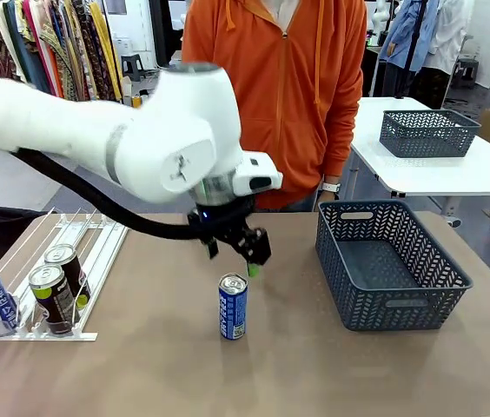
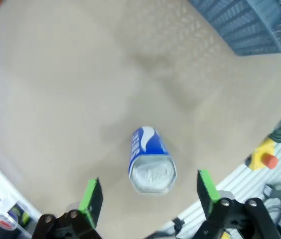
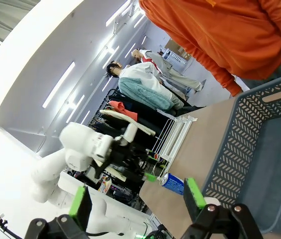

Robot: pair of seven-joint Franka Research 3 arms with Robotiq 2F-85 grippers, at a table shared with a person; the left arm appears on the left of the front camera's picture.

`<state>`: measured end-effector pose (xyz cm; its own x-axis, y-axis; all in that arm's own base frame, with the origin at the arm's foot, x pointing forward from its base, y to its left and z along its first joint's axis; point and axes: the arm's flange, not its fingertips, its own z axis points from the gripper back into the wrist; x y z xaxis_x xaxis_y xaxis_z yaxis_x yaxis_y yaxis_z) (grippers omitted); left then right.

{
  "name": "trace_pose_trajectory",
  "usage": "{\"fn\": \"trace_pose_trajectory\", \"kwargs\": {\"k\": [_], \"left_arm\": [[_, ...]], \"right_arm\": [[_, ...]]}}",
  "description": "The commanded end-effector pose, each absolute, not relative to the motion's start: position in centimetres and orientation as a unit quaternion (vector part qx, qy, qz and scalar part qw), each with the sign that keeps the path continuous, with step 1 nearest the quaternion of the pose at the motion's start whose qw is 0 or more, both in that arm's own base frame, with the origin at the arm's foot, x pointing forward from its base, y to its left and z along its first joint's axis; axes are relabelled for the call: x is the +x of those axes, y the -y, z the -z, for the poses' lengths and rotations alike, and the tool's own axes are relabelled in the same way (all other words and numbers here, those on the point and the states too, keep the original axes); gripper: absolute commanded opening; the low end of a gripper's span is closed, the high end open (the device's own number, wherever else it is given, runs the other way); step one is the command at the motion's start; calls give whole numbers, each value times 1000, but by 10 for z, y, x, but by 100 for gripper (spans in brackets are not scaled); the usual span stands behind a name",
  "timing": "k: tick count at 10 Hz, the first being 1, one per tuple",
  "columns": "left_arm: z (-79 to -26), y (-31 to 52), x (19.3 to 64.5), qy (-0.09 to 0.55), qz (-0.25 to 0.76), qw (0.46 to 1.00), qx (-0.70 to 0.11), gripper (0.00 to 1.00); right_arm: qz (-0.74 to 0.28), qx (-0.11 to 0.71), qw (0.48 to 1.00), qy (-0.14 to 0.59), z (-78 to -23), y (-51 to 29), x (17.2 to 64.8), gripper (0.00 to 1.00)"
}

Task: Retrieve and store the cans from the dispenser.
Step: Pick up one can from the Automatic Can Dispenser and place it in the middle of the table.

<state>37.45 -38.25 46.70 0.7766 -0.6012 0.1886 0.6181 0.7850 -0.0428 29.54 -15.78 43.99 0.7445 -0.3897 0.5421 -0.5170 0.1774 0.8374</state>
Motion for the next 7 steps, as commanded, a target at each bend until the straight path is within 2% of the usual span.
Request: {"fn": "trace_pose_trajectory", "kwargs": {"k": [1, 2, 4, 6, 7], "left_arm": [[-531, 324, 359, 66, 319, 943, -64, 100], [-560, 285, 351, 66, 329, 938, -90, 100], [-597, 175, 345, 90, 301, 929, -198, 100], [-608, 53, 334, 126, 203, 923, -301, 100], [-596, -17, 324, 133, 170, 896, -388, 100]], "right_arm": [[-41, 645, 675, 356, -446, 158, 298, 100], [-41, 645, 675, 356, -446, 158, 298, 100], [-41, 645, 675, 356, -446, 158, 298, 100], [-41, 645, 675, 356, -446, 158, 298, 100], [-41, 645, 675, 356, -446, 158, 298, 100]]}}
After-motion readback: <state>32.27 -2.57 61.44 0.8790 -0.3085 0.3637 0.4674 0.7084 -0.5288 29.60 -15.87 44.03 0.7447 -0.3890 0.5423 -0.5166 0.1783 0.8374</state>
